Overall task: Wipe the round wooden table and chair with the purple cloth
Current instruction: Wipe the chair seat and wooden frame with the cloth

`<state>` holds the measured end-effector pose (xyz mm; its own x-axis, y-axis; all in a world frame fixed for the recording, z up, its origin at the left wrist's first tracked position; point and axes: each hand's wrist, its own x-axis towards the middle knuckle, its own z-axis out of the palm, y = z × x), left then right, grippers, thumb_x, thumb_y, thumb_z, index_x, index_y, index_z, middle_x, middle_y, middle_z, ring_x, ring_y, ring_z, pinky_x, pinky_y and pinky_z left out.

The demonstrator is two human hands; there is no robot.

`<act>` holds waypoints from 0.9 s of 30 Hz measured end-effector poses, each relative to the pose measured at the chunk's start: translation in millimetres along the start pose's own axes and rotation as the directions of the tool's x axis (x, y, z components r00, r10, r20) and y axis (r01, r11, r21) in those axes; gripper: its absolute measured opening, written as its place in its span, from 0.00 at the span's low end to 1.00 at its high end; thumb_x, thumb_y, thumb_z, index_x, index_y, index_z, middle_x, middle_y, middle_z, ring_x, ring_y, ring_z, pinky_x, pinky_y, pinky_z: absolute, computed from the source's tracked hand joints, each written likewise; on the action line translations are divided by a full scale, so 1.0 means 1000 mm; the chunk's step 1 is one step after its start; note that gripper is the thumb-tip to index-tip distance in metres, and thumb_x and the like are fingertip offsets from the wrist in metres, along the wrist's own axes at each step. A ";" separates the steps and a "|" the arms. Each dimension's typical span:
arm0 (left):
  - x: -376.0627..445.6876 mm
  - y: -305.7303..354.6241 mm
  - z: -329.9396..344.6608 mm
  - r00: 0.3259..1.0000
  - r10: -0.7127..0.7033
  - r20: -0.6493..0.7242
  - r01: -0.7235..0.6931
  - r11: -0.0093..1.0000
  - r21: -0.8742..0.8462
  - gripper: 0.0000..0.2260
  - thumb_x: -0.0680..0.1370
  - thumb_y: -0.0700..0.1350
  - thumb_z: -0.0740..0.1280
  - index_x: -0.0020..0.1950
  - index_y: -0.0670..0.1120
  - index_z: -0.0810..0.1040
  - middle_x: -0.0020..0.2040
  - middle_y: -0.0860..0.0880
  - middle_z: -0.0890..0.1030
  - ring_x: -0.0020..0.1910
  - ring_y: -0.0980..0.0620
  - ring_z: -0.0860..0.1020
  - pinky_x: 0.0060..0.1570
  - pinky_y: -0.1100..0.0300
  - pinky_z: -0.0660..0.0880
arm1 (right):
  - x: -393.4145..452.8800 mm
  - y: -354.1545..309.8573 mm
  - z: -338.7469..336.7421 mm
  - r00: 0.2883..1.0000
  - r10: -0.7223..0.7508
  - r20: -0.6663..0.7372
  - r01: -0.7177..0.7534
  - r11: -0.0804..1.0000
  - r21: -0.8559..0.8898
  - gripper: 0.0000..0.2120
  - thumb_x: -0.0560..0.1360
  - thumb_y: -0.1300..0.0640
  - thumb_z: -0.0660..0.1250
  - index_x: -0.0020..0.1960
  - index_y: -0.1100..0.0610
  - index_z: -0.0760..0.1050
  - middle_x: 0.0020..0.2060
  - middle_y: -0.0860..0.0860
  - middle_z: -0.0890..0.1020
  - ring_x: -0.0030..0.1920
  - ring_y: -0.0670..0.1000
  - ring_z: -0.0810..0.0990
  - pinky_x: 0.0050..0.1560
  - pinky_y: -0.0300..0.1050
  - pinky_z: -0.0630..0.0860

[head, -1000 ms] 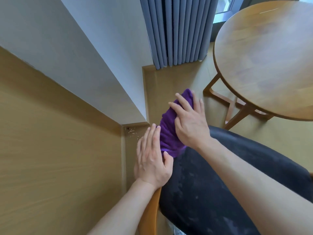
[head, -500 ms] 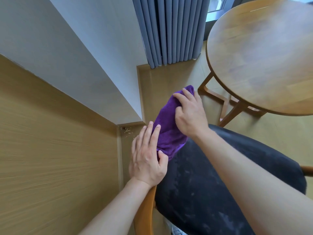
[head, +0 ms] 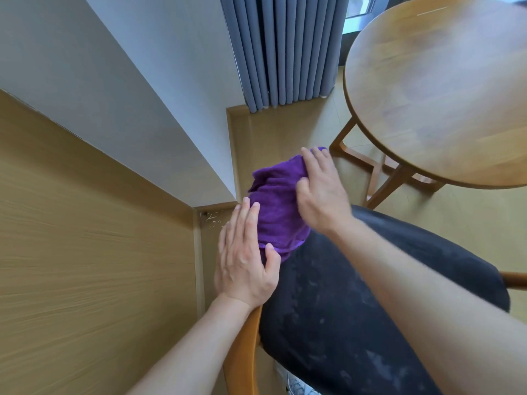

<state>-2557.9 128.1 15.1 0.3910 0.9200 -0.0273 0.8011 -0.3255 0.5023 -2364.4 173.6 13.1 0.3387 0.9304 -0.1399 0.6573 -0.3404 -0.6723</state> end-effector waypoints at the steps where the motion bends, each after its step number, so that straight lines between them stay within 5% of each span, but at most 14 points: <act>1: 0.000 0.000 0.000 1.000 0.004 0.000 -0.004 1.000 -0.007 0.32 0.78 0.53 0.55 0.82 0.46 0.59 0.83 0.48 0.59 0.82 0.50 0.55 0.79 0.43 0.58 | -0.007 -0.010 0.012 0.999 0.030 -0.041 -0.029 1.000 0.008 0.30 0.81 0.44 0.52 0.82 0.49 0.57 0.83 0.53 0.51 0.83 0.54 0.44 0.82 0.52 0.45; 5: 0.000 0.000 0.000 1.000 -0.010 -0.003 0.010 0.999 -0.041 0.32 0.78 0.52 0.53 0.83 0.46 0.58 0.83 0.48 0.60 0.82 0.51 0.56 0.79 0.42 0.59 | -0.055 -0.015 0.037 0.991 -0.128 -0.032 0.122 0.980 -0.157 0.32 0.81 0.39 0.55 0.83 0.45 0.55 0.84 0.52 0.45 0.81 0.62 0.35 0.81 0.61 0.41; 10: 0.000 0.000 0.001 1.000 0.006 -0.015 -0.007 0.999 -0.051 0.32 0.78 0.50 0.54 0.83 0.45 0.58 0.83 0.48 0.60 0.82 0.52 0.57 0.78 0.43 0.60 | -0.071 0.017 0.020 0.939 -0.325 0.111 0.343 0.905 -0.251 0.29 0.84 0.44 0.51 0.83 0.47 0.55 0.83 0.47 0.51 0.83 0.56 0.39 0.82 0.61 0.44; 18: 0.002 -0.004 0.003 1.000 -0.018 -0.002 0.018 1.000 -0.012 0.32 0.79 0.54 0.52 0.84 0.47 0.56 0.84 0.48 0.57 0.82 0.52 0.56 0.79 0.46 0.59 | -0.008 -0.031 0.029 0.996 -0.082 -0.047 0.065 0.956 -0.285 0.25 0.82 0.46 0.53 0.77 0.50 0.67 0.81 0.49 0.62 0.83 0.59 0.46 0.80 0.63 0.40; 24: 0.002 -0.003 0.001 1.000 -0.014 -0.004 0.014 0.999 -0.032 0.32 0.79 0.50 0.52 0.84 0.46 0.55 0.83 0.48 0.58 0.82 0.53 0.55 0.80 0.45 0.59 | -0.060 -0.002 0.016 0.897 -0.383 0.219 0.427 0.880 -0.209 0.26 0.84 0.43 0.49 0.82 0.46 0.59 0.82 0.45 0.58 0.83 0.54 0.45 0.81 0.62 0.42; 27: 0.002 -0.003 0.001 1.000 -0.001 0.001 0.001 1.000 -0.028 0.32 0.79 0.50 0.52 0.84 0.46 0.55 0.84 0.49 0.57 0.82 0.53 0.55 0.80 0.47 0.58 | -0.031 0.015 0.000 0.882 -0.412 0.230 0.467 0.833 -0.296 0.25 0.85 0.44 0.48 0.81 0.45 0.60 0.81 0.44 0.60 0.83 0.52 0.47 0.81 0.61 0.40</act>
<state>-2558.7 130.6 12.6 0.3905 0.9202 -0.0286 0.7884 -0.3182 0.5265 -2365.1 139.6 7.3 -0.1268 0.9918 -0.0131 0.9053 0.1103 -0.4101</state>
